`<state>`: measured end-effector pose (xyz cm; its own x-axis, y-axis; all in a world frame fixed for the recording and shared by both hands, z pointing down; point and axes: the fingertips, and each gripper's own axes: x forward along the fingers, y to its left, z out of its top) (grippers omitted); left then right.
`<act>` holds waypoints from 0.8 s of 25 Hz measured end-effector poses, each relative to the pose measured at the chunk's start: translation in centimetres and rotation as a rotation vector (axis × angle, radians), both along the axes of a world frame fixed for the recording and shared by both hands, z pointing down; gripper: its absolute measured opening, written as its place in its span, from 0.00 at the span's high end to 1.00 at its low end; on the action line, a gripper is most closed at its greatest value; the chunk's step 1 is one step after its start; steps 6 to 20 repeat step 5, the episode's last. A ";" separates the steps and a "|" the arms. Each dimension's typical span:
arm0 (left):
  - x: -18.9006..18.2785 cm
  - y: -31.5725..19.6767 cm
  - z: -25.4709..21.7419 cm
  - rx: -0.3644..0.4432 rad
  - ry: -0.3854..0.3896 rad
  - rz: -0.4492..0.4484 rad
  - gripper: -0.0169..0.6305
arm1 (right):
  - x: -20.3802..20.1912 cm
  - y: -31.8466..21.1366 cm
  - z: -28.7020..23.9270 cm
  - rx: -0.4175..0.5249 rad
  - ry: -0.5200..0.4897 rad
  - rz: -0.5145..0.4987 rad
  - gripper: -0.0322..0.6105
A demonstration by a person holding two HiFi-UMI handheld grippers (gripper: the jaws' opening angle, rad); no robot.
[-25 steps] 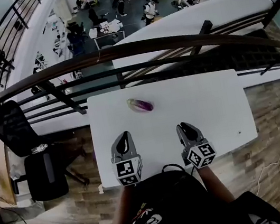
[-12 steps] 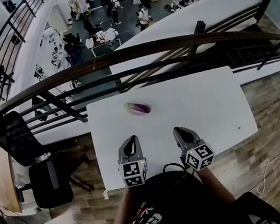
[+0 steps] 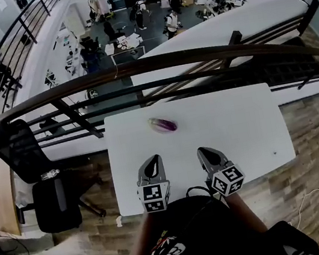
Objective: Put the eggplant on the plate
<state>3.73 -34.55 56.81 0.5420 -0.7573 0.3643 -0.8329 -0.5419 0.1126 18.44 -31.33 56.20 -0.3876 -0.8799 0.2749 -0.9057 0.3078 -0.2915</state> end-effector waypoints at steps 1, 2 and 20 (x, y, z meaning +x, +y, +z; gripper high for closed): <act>0.0 0.0 0.0 -0.002 -0.001 -0.002 0.97 | -0.2 0.0 0.0 -0.001 -0.001 -0.005 0.95; -0.1 0.0 0.0 -0.001 0.000 -0.005 0.97 | -0.4 0.0 0.1 -0.003 -0.002 -0.012 0.95; -0.2 -0.2 -0.2 0.008 0.006 -0.014 0.97 | -1.3 0.0 0.4 -0.008 -0.004 -0.036 0.95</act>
